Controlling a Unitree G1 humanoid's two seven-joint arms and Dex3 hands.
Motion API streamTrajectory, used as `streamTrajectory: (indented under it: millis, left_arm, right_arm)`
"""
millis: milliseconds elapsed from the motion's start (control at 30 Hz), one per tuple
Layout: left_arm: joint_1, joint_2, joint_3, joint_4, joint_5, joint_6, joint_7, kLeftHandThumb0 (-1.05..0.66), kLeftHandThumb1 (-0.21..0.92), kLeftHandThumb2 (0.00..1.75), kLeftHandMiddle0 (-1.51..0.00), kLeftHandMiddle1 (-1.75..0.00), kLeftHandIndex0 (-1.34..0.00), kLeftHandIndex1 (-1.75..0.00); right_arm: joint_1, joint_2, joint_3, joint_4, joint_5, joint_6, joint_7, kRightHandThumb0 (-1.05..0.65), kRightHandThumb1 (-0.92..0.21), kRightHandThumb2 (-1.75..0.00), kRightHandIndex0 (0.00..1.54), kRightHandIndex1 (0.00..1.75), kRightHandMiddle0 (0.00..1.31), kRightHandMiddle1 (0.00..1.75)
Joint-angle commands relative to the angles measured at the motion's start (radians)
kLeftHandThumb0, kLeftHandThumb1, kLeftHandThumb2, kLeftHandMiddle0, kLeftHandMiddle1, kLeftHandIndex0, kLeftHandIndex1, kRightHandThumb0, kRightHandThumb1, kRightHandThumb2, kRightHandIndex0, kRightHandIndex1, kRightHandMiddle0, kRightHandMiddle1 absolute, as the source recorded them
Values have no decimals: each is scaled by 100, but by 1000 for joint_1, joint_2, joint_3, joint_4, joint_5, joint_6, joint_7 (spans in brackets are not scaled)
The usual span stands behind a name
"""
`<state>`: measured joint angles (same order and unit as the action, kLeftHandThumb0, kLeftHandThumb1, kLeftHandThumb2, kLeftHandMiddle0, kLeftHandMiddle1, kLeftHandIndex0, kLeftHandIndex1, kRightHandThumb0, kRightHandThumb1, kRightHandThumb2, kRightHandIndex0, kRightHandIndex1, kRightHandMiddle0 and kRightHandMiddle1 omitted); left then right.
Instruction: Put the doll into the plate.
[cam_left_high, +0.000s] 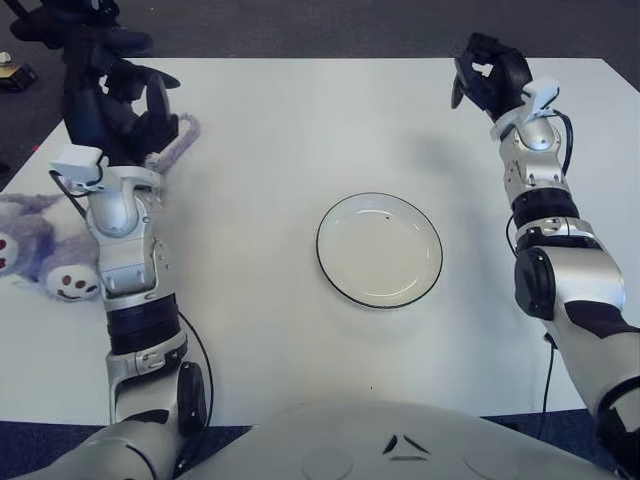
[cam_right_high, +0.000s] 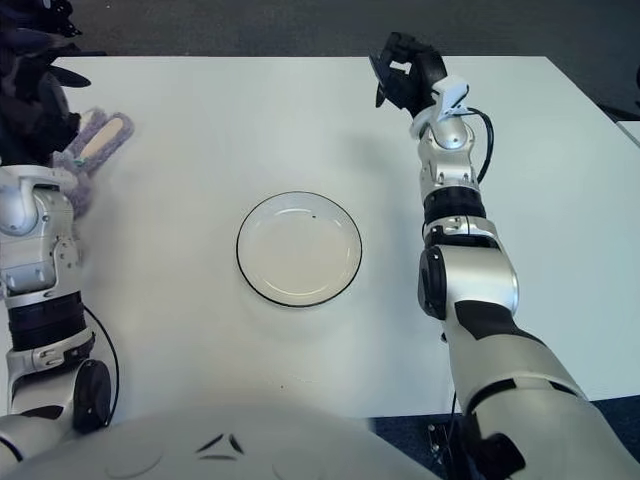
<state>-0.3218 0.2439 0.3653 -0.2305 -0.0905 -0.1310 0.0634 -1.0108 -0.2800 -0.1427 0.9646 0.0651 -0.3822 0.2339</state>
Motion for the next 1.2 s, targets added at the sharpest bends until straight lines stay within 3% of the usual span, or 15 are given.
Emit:
streamTrajectory:
  millis: [0, 167, 667, 833, 1167]
  left_arm:
    - [-21, 24, 12, -19, 12, 1, 11, -1, 74, 60, -55, -152, -36, -139]
    - [-18, 30, 16, -38, 19, 10, 20, -1, 74, 60, -55, -152, -36, -139]
    - [39, 110, 125, -217, 14, 182, 14, -1, 75, 60, -53, -154, -34, -141]
    - [92, 171, 203, -313, 32, 278, -2, -1, 75, 60, -52, -155, -33, -142]
    - [129, 172, 249, -418, 46, 403, 15, -1, 77, 58, -50, -157, -31, -143]
  right_arm:
    - [-35, 13, 6, -5, -6, 15, -18, -34, -92, -33, 90, 175, 67, 175]
    - [-48, 22, 14, -17, -10, 31, -30, -35, -92, -34, 90, 175, 69, 175]
    - [-100, 64, 48, 33, -40, -39, -38, -37, -92, -34, 93, 175, 73, 175]
    - [-107, 95, 53, 38, -36, -41, -24, -36, -92, -32, 93, 175, 73, 175]
    - [-128, 107, 49, 68, -27, -60, 18, -34, -92, -31, 92, 175, 73, 175]
